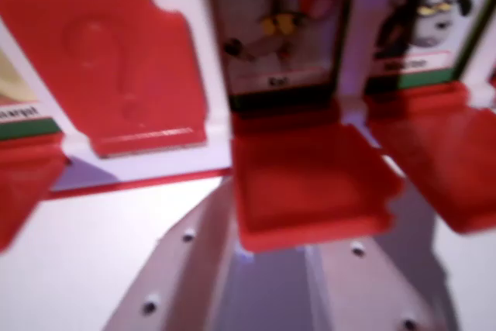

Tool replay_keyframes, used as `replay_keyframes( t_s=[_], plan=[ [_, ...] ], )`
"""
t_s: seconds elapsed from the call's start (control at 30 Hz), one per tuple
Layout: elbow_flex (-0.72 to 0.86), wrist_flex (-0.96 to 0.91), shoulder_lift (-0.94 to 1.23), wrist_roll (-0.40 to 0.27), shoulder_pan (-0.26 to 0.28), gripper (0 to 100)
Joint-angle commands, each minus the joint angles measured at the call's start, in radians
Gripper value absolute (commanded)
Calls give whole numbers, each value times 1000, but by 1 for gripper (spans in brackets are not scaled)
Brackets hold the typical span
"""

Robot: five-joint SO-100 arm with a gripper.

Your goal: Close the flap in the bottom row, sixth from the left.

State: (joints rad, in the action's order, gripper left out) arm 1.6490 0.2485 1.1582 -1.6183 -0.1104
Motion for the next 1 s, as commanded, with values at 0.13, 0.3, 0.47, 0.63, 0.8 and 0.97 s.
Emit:
replay_keyframes(
  t_s=[0.13, 0.3, 0.47, 0.63, 0.8, 0.97],
  plan=[
    [-178, -31, 25, 31, 17, 0],
    [-195, -32, 6, 29, 5, 0],
    [-181, -34, 5, 29, -6, 0],
    [-189, -20, 21, 41, -6, 0],
    [-216, 57, 94, 51, 2, 0],
    [-276, 202, 198, 17, 2, 0]
  ],
)
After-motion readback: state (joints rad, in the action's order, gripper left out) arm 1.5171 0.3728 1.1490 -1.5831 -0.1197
